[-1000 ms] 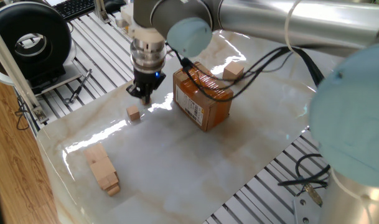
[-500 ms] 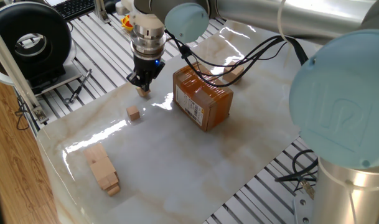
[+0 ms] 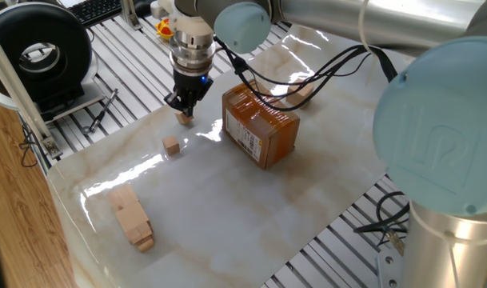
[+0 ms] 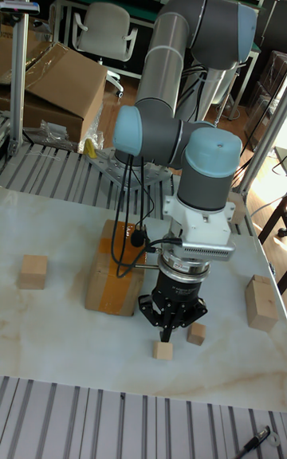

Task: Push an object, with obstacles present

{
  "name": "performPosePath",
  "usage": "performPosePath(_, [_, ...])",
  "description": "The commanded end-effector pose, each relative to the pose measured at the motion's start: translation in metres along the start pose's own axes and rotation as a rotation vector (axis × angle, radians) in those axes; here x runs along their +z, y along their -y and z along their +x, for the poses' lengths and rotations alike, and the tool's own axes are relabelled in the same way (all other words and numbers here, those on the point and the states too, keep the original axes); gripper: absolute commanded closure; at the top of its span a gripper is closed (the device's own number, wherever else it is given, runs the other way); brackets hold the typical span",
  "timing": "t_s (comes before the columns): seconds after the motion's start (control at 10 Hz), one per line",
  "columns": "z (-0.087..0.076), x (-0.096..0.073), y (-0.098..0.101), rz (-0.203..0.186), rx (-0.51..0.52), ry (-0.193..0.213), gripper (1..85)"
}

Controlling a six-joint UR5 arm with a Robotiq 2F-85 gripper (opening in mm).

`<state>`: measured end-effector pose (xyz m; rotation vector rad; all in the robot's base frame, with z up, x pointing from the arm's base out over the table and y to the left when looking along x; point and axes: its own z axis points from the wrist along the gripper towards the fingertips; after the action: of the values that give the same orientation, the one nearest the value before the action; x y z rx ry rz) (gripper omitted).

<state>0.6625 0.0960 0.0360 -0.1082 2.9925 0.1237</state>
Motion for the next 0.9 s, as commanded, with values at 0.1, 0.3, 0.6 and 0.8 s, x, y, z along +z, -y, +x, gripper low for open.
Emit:
performPosePath(0.1, [0.004,-0.001,-0.002,-0.010,0.013,-0.008,79.7])
performPosePath(0.3, [0.007,-0.001,-0.005,-0.007,0.024,-0.016,79.7])
performPosePath(0.6, [0.007,-0.002,-0.007,-0.008,0.027,-0.019,79.3])
performPosePath(0.8, [0.001,-0.009,-0.016,-0.005,0.042,-0.027,79.0])
